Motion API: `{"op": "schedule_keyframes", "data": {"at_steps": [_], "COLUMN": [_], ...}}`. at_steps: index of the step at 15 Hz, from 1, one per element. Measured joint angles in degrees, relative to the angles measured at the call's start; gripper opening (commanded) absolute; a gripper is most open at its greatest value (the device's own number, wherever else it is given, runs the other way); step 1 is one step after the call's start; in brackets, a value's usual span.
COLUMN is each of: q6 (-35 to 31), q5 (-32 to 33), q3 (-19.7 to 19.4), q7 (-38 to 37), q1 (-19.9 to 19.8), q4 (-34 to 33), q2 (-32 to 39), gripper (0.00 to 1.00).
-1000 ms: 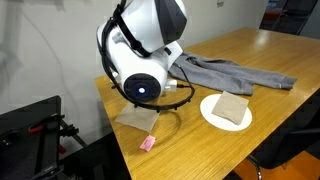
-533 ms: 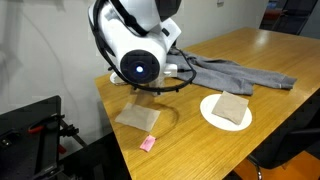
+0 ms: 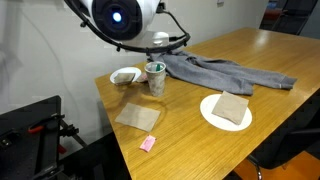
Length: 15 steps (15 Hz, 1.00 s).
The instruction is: Put the marker in the cup
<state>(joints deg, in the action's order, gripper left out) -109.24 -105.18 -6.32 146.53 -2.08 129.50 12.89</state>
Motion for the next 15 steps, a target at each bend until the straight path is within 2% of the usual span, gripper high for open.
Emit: {"op": "schedule_keyframes", "data": {"at_steps": [8, 12, 15], "q6": [-2.22, -2.23, -2.23], "q5": [3.92, 5.70, 5.82], "q3": [1.08, 1.51, 1.57], "q7": [-9.89, -13.97, -14.18], "q1": [0.38, 0.38, 0.38], "q4": [3.04, 3.31, 3.57], "q2": [-12.34, -15.03, -15.32], "gripper": [1.00, 1.00, 1.00]}}
